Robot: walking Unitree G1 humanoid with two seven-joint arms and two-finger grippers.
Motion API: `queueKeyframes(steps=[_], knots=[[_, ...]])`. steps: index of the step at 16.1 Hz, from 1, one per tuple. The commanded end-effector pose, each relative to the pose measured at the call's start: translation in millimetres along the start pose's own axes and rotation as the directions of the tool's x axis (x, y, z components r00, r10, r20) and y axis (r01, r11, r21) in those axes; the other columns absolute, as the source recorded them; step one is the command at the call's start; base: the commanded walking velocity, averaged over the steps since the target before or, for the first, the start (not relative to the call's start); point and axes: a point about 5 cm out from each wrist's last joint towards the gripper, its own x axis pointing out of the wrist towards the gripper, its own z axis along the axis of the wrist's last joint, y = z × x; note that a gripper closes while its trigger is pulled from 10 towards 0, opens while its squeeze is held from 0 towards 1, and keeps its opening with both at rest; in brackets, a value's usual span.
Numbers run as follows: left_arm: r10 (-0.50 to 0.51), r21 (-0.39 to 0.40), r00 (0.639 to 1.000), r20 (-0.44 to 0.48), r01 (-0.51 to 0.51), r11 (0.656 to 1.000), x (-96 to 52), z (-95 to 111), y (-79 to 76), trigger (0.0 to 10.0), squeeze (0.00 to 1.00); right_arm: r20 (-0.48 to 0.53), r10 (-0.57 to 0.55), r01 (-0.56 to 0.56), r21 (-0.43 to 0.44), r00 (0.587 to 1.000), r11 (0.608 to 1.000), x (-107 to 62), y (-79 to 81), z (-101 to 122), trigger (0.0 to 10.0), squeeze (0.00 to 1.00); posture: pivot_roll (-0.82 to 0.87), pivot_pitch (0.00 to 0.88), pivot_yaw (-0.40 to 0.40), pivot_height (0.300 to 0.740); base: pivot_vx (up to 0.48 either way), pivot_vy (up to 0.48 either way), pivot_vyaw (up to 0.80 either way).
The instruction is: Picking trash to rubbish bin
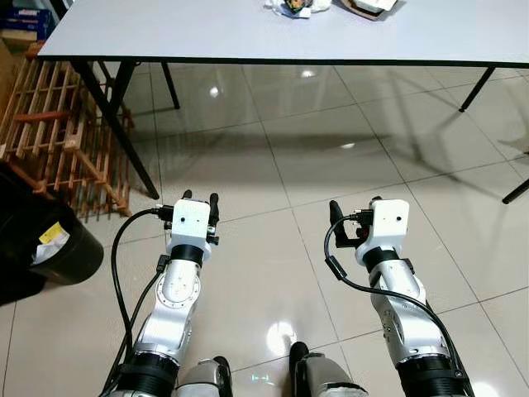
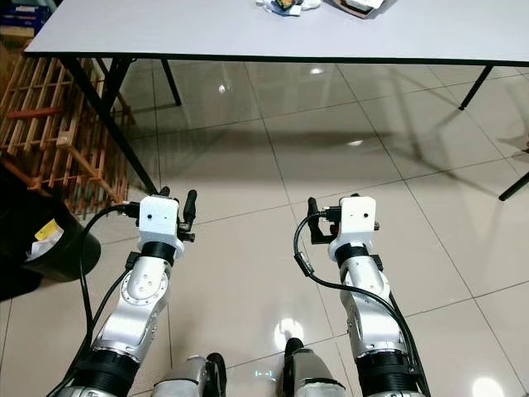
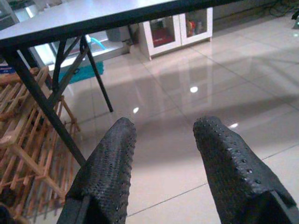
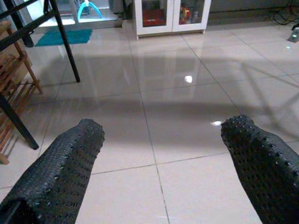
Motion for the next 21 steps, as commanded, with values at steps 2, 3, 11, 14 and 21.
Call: queueKeyframes(steps=[2, 3, 11, 14, 21], knots=[[0.015, 0.011, 1.000, -0.027, -0.014, 1.000, -0.9, -4.2, 2.8, 10.0, 0.00, -0.017, -0.009, 0.009, 0.010, 1.000, 1.000, -1.3, -0.7, -2.7, 10.0, 0.00, -0.02, 0.257, 0.019, 0.740, 0.000, 0.000, 0.00], [0.016, 0.013, 0.999, -0.028, -0.015, 1.000, -0.8, -4.3, 3.0, 10.0, 0.00, -0.018, -0.008, 0.009, 0.016, 1.000, 1.000, -1.2, -0.6, -2.9, 10.0, 0.00, -0.01, 0.257, 0.019, 0.740, 0.000, 0.000, 0.00], [0.008, 0.015, 1.000, -0.021, -0.007, 1.000, 1.1, -1.5, 2.6, 10.0, 0.00, -0.012, -0.005, 0.005, 0.019, 1.000, 1.000, -0.2, 0.6, -1.9, 10.0, 0.00, -0.01, 0.258, 0.020, 0.740, 0.120, 0.000, -0.47], [0.007, 0.018, 1.000, -0.019, -0.007, 1.000, 1.5, -1.1, 3.4, 10.0, 0.00, -0.012, -0.002, 0.002, 0.015, 1.000, 1.000, 0.0, 1.7, -1.8, 10.0, 0.00, -0.01, 0.257, 0.022, 0.740, 0.269, 0.000, 0.00], [0.012, 0.024, 1.000, -0.012, -0.012, 1.000, 3.2, 0.8, 3.6, 10.0, 0.00, -0.011, -0.004, 0.004, 0.013, 1.000, 1.000, 0.5, 2.0, -1.7, 10.0, 0.00, -0.01, 0.249, 0.023, 0.740, 0.328, 0.000, 0.00]])
